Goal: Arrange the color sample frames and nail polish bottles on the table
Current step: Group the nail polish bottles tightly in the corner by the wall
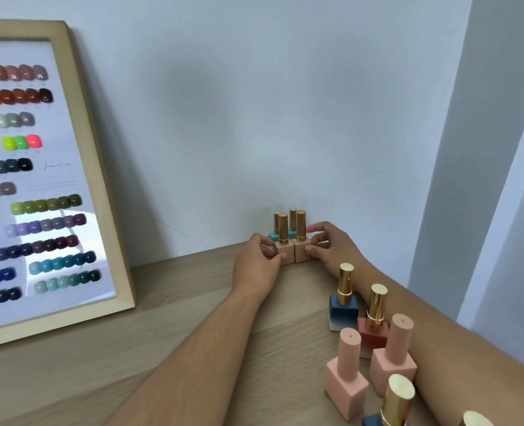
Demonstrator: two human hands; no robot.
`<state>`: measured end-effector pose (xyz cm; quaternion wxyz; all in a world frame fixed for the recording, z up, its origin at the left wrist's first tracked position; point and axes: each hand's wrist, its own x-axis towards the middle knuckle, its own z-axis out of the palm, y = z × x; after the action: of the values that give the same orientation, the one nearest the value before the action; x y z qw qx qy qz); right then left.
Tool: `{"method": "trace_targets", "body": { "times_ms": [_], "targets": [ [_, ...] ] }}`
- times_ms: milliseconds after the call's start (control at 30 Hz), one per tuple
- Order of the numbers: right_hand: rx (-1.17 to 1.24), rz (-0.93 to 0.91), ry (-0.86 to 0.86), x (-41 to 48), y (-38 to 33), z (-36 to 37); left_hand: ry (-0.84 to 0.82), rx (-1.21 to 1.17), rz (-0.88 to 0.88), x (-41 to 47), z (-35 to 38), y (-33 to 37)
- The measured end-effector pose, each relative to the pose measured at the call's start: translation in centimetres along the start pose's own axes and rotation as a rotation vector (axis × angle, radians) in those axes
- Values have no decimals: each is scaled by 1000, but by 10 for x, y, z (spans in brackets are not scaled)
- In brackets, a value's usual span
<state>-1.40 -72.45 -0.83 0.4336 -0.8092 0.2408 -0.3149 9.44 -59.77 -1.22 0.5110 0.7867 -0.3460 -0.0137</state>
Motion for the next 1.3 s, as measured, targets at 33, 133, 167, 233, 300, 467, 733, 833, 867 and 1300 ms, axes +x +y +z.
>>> {"method": "trace_targets", "body": {
  "times_ms": [33,133,167,233,300,467,733,833,867,1300],
  "targets": [
    [8,5,14,0,0,1,6,1,-10,1,1,0],
    [17,24,35,2,-3,2,18,2,-31,5,2,0],
    [2,28,32,2,-5,3,20,4,-37,6,3,0],
    [-23,33,24,4,-8,3,22,4,-46,10,4,1],
    [-24,34,17,6,-10,4,20,-2,-50,12,5,0],
    [-22,32,15,9,-9,6,24,-9,-54,16,7,-2],
    [18,47,56,17,-6,7,50,-23,-54,25,10,-5],
    [45,64,72,21,-5,7,57,-15,-58,28,11,-5],
    [50,65,73,22,-5,7,57,-12,-59,29,11,-5],
    [108,71,80,21,-4,8,62,-5,-61,29,12,-3]
  ]
}}
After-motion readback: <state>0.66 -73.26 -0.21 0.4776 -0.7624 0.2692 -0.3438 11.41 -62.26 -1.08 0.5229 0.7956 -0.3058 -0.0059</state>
